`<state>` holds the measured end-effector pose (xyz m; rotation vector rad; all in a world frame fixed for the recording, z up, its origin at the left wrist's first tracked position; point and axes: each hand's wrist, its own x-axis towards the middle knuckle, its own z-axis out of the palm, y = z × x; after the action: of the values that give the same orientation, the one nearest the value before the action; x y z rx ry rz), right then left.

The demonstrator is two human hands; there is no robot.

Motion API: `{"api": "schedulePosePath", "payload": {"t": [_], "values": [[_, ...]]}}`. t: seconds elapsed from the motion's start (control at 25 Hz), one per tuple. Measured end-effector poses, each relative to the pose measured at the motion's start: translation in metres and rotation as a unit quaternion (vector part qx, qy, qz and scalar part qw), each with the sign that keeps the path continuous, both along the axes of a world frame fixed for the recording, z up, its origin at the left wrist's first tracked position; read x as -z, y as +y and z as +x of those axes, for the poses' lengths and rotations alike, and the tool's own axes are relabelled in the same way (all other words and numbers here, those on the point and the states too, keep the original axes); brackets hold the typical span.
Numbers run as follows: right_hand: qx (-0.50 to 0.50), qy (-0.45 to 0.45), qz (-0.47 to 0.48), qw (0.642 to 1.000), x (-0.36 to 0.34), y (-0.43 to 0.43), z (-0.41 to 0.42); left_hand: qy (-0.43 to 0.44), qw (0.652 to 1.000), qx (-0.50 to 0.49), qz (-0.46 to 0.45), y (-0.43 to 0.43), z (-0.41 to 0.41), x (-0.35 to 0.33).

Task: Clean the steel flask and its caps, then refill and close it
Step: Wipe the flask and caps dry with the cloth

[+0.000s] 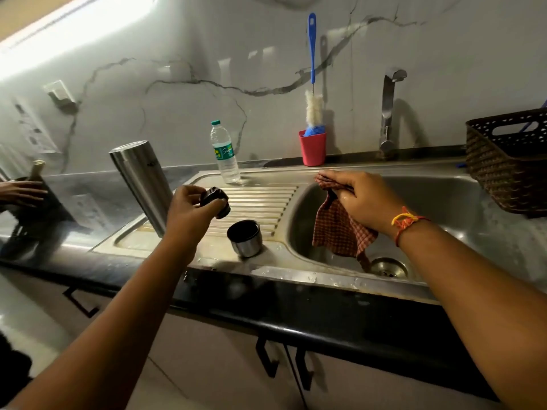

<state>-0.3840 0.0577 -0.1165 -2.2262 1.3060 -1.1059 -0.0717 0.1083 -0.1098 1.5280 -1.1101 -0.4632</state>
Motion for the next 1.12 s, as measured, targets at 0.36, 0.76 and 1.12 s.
{"api": "schedulePosePath", "payload": {"t": [0.36, 0.76, 1.12], "values": [[0.001, 0.018, -0.002, 1.000, 0.002, -0.002, -0.001, -0.112, 0.991, -0.016, 0.072, 0.011, 0.030, 0.037], [0.008, 0.014, -0.002, 1.000, 0.002, 0.000, -0.001, -0.121, 0.986, 0.042, 0.103, 0.013, 0.029, 0.041], [0.005, 0.009, 0.003, 1.000, 0.001, 0.001, -0.001, -0.113, 0.965, -0.233, -0.043, 0.016, 0.040, 0.022]]}}
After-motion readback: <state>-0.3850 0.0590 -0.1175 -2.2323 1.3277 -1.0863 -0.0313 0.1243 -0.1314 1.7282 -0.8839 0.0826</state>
